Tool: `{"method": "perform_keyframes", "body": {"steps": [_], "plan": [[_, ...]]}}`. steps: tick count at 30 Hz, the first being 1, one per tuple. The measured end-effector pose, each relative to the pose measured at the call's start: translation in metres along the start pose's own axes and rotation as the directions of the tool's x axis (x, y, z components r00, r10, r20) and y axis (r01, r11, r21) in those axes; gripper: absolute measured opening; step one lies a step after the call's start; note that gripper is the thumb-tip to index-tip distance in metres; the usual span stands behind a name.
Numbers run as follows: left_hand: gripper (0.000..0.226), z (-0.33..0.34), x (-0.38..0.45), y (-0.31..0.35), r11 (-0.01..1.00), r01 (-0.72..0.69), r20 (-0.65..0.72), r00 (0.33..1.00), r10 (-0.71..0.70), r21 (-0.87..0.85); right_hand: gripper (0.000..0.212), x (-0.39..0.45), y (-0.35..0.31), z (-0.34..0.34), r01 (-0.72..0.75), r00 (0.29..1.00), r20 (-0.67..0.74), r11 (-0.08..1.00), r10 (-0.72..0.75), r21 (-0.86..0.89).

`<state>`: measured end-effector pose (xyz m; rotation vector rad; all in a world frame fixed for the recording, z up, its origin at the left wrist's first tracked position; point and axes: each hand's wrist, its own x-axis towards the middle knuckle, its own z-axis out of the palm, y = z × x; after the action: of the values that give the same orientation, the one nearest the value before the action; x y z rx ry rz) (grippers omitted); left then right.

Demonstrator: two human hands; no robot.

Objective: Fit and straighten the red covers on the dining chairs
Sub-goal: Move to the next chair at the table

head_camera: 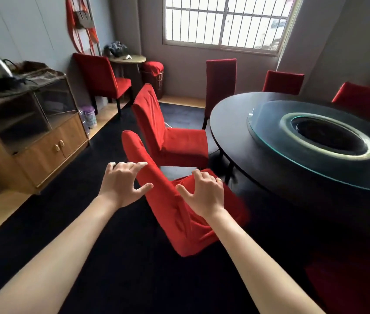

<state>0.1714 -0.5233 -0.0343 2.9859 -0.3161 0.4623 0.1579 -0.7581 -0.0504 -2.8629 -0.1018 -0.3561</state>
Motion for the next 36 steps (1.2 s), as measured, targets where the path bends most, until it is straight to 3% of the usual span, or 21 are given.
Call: {"method": "perform_keyframes", "body": {"steps": [5,12,16,21,32,36], "plan": [[0.068,0.022,0.067,-0.053,1.0,-0.005,0.011,1.0,0.005,-0.001,0.072,0.05,-0.032,0.03,-0.038,0.998,0.058,0.999,0.04,-0.039],[0.069,0.069,0.143,-0.106,0.982,-0.18,0.081,0.98,0.184,-0.048,0.07,0.087,-0.074,0.071,-0.178,0.979,0.085,0.979,0.187,-0.105],[0.072,0.096,0.174,-0.122,0.933,-0.349,0.184,0.915,0.359,-0.084,0.08,0.088,-0.098,0.097,-0.376,0.89,0.21,0.911,0.406,-0.167],[0.083,0.119,0.181,-0.13,0.823,-0.527,0.152,0.814,0.561,-0.212,0.08,0.084,-0.114,0.103,-0.513,0.784,0.236,0.813,0.575,-0.276],[0.08,0.138,0.201,-0.119,0.705,-0.681,0.186,0.68,0.71,-0.2,0.074,0.077,-0.121,0.101,-0.623,0.737,0.105,0.731,0.668,-0.278],[0.082,0.14,0.205,-0.112,0.633,-0.752,0.117,0.623,0.774,-0.184,0.072,0.069,-0.117,0.101,-0.621,0.742,0.091,0.733,0.664,-0.279]]}}
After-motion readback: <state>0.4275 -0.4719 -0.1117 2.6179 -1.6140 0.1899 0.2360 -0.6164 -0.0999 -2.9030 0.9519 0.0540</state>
